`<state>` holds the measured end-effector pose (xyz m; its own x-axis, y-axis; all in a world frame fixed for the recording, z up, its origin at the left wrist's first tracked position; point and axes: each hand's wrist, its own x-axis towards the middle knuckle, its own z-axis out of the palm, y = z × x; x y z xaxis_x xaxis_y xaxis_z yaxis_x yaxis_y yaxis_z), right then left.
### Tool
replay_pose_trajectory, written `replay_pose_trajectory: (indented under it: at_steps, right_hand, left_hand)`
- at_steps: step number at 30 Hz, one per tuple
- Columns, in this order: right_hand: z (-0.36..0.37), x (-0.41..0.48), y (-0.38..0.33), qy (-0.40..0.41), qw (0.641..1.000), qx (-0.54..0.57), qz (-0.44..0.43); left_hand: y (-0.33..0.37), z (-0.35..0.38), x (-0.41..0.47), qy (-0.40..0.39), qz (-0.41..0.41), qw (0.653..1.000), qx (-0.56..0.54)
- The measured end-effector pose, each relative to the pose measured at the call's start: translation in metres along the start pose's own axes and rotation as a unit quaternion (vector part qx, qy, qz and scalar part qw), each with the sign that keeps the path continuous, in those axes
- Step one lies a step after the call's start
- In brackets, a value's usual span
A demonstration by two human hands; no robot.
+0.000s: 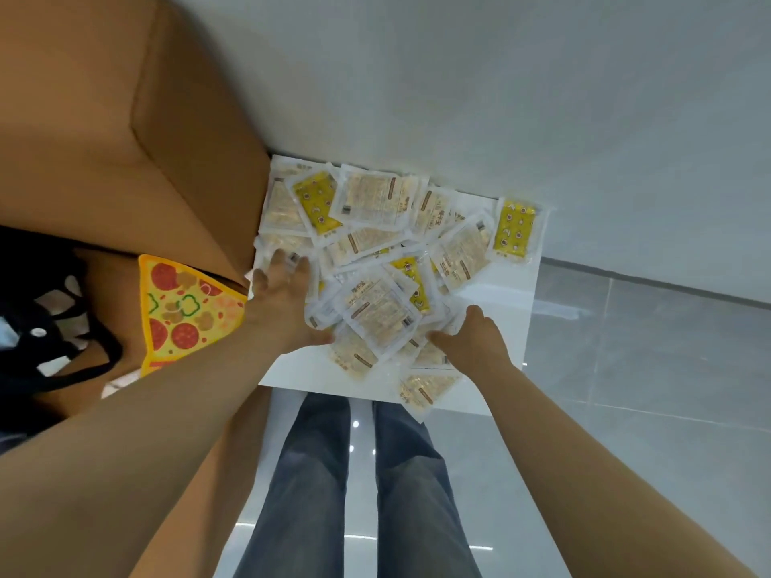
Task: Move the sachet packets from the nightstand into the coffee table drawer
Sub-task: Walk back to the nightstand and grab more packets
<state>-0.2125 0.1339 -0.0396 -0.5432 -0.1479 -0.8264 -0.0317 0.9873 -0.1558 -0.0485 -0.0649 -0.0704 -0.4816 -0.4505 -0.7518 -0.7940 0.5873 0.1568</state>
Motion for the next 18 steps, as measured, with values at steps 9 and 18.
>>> replay_pose_trajectory:
  at_steps: [9, 18]
  right_hand:
    - [0.024, 0.012, -0.007, 0.073, 0.986, 0.152, 0.013]
    - [0.03, 0.017, -0.018, 0.09, 0.983, 0.162, -0.014]
  left_hand:
    - [0.003, 0.004, 0.009, 0.09, 0.005, 0.995, -0.035]
    - [-0.008, 0.004, 0.01, 0.107, 0.057, 0.991, -0.061]
